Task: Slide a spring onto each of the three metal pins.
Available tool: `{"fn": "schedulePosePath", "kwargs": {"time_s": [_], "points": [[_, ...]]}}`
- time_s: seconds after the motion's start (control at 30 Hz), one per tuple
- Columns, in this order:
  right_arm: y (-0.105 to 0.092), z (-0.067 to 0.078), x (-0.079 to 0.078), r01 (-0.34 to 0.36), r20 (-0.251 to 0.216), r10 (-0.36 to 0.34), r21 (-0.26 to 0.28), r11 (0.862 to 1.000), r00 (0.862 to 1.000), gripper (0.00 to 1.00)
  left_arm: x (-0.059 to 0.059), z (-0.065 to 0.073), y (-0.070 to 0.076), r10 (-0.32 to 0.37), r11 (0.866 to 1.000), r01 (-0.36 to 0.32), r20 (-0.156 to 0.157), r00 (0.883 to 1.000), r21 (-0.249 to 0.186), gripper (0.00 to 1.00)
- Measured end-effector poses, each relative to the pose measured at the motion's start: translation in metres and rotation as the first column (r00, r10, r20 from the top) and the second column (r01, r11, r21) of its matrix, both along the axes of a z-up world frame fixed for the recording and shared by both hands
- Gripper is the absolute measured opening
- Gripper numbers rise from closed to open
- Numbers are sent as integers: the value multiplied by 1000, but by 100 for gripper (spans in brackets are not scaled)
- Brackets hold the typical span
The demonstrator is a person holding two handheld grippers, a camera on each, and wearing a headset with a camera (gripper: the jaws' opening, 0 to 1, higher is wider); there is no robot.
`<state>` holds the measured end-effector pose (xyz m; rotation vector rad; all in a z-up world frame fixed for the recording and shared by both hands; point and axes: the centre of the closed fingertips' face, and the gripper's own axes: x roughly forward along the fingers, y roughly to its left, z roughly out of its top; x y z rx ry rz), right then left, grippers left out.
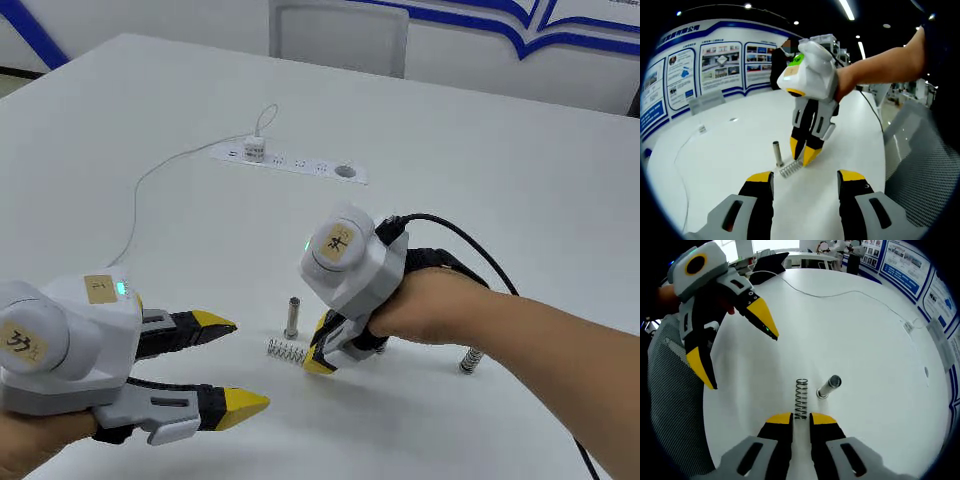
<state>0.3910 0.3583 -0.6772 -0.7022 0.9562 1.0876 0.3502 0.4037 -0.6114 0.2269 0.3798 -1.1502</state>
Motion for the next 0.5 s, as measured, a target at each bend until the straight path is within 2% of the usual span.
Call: {"fn": "schedulePosePath", "kwargs": {"time_s": [0.3,0.5], "points": [[2,-4,-1,-6,2,6,-2,1000,1000,12,0,0,1,2,1000,-2,1,1000,3,52],[-1,-3,-10,-26,-14,25,-9,1000,1000,11,-1,-2,1,-2,1000,2,-1,1000,10,52]]}}
